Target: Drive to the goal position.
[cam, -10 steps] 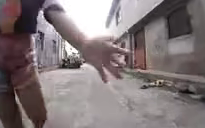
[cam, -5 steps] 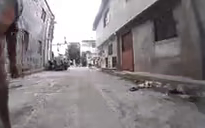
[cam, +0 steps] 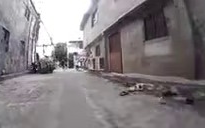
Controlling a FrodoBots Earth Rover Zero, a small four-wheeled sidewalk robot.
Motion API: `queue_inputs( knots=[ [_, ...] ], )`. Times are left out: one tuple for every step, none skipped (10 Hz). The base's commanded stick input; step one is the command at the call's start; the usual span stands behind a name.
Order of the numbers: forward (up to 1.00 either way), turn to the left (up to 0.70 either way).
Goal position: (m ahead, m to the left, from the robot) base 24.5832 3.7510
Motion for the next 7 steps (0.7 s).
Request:
queue_inputs(
  knots=[
    [1.0,0.18],
    [1.0,0.27],
    [1.0,0.27],
    [1.0,0.27],
    [1.0,0.27],
    [1.0,0.27],
    [1.0,0.03]
  ],
)
